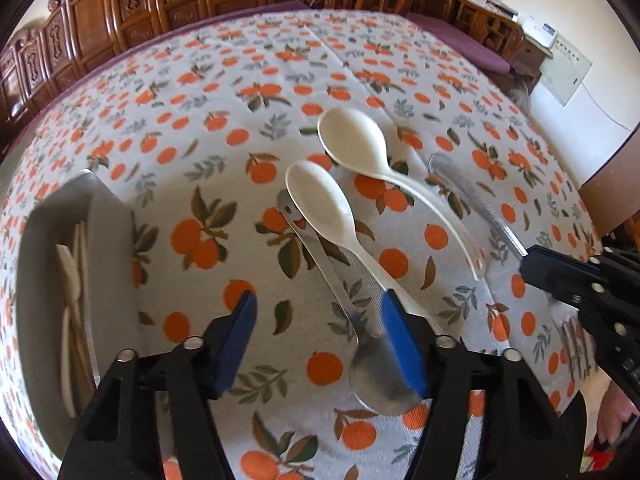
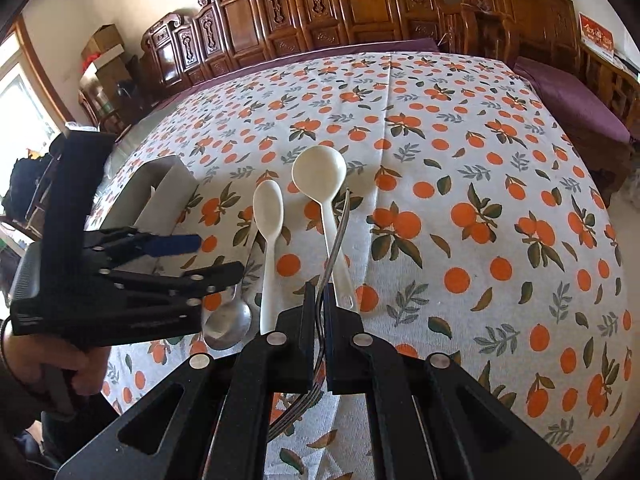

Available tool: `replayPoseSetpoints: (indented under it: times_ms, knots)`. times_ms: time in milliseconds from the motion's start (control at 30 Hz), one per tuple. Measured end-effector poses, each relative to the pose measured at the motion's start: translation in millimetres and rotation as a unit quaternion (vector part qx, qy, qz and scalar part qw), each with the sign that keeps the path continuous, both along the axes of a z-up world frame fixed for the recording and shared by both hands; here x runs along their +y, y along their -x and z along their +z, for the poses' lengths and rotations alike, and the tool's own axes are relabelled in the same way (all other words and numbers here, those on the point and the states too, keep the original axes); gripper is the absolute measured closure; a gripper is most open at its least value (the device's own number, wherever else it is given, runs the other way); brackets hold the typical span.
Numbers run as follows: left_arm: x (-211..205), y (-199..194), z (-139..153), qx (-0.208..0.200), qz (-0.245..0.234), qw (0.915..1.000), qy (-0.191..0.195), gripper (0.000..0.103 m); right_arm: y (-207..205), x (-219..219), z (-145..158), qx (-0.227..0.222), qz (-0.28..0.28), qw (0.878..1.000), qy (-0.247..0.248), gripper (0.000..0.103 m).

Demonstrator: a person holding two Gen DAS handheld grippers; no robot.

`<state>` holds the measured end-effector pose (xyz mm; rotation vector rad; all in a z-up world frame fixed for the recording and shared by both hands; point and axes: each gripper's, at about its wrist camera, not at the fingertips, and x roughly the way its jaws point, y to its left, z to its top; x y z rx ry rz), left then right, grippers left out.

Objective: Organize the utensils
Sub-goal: 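Grasp the smiley-face metal spoon with the left tool while the right tool holds the metal fork, then drop the smiley-face spoon into the tray with the left tool while the right carries the fork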

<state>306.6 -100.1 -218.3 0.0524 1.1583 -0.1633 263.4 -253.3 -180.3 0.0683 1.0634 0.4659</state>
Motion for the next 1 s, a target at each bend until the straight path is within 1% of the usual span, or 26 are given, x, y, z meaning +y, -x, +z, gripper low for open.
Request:
replayPoseSetpoints:
  times_ms: [100, 233, 267, 300, 333, 367, 467, 567, 800, 1000]
  knots:
    - [-3, -2, -9, 0.013, 0.001, 0.9999, -0.003, 0.056, 1, 0, -3, 0.003, 0.000, 1.000, -0.001, 0.098]
    - [-6, -1, -11, 0.010, -0.002, 0.9998, -0.017, 0.062, 5, 2, -6, 0.007, 0.001, 1.000, -0.002, 0.098]
    - [-5, 0, -11, 0.009, -0.004, 0.9998, -0.017, 0.069, 5, 3, -6, 0.007, 0.002, 1.000, -0.002, 0.098]
    - [-4, 1, -11, 0.009, -0.006, 0.9998, -0.016, 0.079, 6, 4, -6, 0.007, 0.002, 1.000, -0.002, 0.098]
    - [-3, 2, -10, 0.010, -0.007, 0.9998, -0.016, 0.085, 7, 5, -6, 0.007, 0.003, 1.000, -0.003, 0.098]
    - [0, 4, -10, 0.014, -0.007, 0.9997, -0.018, 0.094, 8, 6, -6, 0.007, 0.004, 1.000, -0.003, 0.098]
    - [7, 8, -10, 0.022, -0.009, 0.9997, -0.011, 0.097, 11, 9, -4, 0.007, 0.005, 1.000, -0.004, 0.098]
    - [15, 16, -8, 0.026, -0.012, 0.9995, -0.010, 0.098, 14, 12, -3, 0.006, 0.006, 1.000, -0.006, 0.098]
    - [34, 37, 4, 0.017, -0.010, 0.9998, 0.002, 0.098, 22, 23, 3, 0.004, 0.012, 1.000, -0.008, 0.098]
    - [44, 47, 23, 0.000, -0.010, 0.9999, 0.009, 0.098, 27, 31, 9, -0.002, 0.017, 1.000, -0.007, 0.098]
